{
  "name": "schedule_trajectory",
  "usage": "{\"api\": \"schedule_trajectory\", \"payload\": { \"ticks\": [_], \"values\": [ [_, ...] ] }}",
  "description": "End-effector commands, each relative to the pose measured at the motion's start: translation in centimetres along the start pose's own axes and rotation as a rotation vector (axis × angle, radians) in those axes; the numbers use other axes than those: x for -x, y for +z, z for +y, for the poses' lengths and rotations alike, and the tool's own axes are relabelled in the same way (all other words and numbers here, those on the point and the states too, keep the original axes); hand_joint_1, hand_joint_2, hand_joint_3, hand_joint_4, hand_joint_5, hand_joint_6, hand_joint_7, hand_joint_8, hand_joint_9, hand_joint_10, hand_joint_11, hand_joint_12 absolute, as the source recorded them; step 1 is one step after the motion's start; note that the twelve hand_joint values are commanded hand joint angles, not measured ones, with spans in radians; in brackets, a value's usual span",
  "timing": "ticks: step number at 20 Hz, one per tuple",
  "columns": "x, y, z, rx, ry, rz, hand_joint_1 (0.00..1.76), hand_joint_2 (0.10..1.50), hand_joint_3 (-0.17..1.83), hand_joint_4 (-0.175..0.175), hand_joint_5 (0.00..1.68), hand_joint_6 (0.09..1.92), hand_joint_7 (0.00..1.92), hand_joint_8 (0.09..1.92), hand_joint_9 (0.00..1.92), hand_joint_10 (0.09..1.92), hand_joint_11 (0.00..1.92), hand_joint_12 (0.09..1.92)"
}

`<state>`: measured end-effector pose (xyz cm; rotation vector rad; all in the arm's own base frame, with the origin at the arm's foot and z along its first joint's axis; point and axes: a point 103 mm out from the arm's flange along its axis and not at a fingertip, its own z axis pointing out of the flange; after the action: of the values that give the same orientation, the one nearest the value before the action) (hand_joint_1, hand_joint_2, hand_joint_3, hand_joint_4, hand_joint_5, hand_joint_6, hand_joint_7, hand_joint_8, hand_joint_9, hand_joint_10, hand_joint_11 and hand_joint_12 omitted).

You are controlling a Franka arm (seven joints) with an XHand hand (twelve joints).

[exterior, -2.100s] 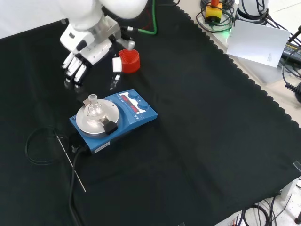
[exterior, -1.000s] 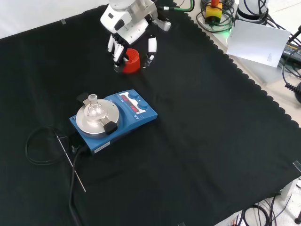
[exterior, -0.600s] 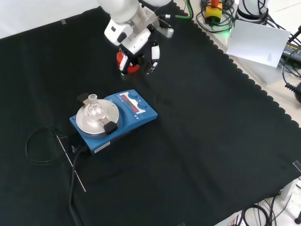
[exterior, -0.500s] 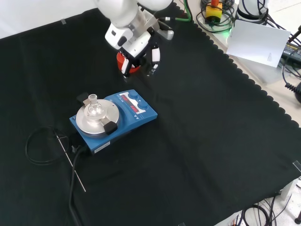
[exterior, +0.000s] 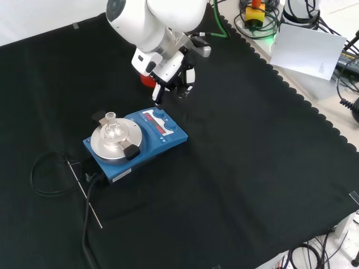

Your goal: Turn on the heater.

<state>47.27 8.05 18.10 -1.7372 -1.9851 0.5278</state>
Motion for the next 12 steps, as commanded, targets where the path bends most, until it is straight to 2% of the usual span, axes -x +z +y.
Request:
{"api": "schedule_trajectory", "payload": {
  "ticks": [1,3,12],
  "values": [
    [-0.6,1.6,-0.2,-0.032,-0.02,0.014,1.38,0.75,0.85,-0.136,0.41,0.78,1.63,1.39,1.73,1.32,1.38,1.21],
    [-0.7,2.2,-0.3,-0.045,-0.023,0.035,1.4,0.74,0.89,-0.129,0.38,0.79,1.63,1.4,1.74,1.34,1.36,1.24],
    [-1.0,3.8,-0.4,-0.093,-0.036,0.036,1.42,0.71,0.96,-0.116,0.31,0.79,1.65,1.42,1.75,1.36,1.35,1.27]
  ]
}}
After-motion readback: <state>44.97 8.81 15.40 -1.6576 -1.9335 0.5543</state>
